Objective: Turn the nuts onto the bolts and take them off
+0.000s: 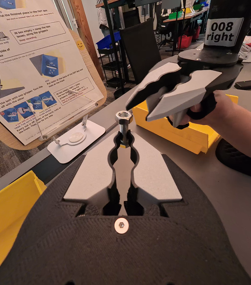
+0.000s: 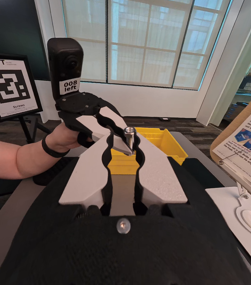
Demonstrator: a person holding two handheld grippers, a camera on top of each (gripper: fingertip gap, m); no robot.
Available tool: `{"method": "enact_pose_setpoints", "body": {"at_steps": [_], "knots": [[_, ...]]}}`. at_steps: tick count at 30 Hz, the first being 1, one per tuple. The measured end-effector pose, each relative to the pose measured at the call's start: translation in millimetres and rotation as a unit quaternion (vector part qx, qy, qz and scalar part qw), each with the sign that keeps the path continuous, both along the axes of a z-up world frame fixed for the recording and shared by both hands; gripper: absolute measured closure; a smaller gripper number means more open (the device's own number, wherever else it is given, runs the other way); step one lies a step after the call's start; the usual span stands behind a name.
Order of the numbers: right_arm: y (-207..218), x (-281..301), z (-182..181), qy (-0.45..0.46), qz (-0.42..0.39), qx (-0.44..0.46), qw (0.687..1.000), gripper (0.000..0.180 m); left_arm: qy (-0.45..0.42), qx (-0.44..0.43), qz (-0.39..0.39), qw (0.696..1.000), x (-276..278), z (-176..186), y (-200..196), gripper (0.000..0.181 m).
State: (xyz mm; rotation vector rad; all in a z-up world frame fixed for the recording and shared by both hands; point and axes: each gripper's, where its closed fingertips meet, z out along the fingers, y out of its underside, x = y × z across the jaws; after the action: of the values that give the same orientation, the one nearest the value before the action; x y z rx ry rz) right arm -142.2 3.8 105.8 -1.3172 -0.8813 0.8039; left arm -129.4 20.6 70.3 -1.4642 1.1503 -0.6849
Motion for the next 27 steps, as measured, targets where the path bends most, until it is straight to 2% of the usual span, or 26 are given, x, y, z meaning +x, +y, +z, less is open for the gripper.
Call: {"method": "enact_pose_setpoints", "body": {"at_steps": [4,7,13,16,19,23,27], "knots": [[-8.9,-6.3,-1.2,-0.012,0.025,0.004,1.000,0.160,-0.002,-0.001,0.002,1.000,-1.2,0.5,1.2,0.173],[-4.8,-2.6,1.7,-0.002,0.008,0.011,1.000,0.160,-0.003,-0.002,0.000,1.000,-1.0,1.0,0.3,0.173],[-0.1,-3.9,-3.7,-0.007,0.003,-0.004,1.000,0.152,0.001,0.000,0.001,1.000,-0.6,0.0,0.4,0.173],[-6.2,-6.0,-1.8,-0.009,0.019,0.002,1.000,0.157,-0.004,-0.003,0.001,1.000,-1.8,1.2,1.4,0.173],[-1.1,-1.2,0.5,-0.001,-0.002,0.007,1.000,0.157,-0.005,-0.002,0.001,1.000,-1.8,1.7,0.7,0.173],[2.3,-1.2,-2.3,-0.002,-0.005,-0.003,1.000,0.150,-0.002,0.000,-0.003,1.000,0.4,0.7,-1.6,0.173],[-3.7,-5.3,-4.1,-0.019,0.008,0.008,1.000,0.157,-0.001,0.000,0.002,1.000,-1.1,0.5,0.9,0.173]]}}
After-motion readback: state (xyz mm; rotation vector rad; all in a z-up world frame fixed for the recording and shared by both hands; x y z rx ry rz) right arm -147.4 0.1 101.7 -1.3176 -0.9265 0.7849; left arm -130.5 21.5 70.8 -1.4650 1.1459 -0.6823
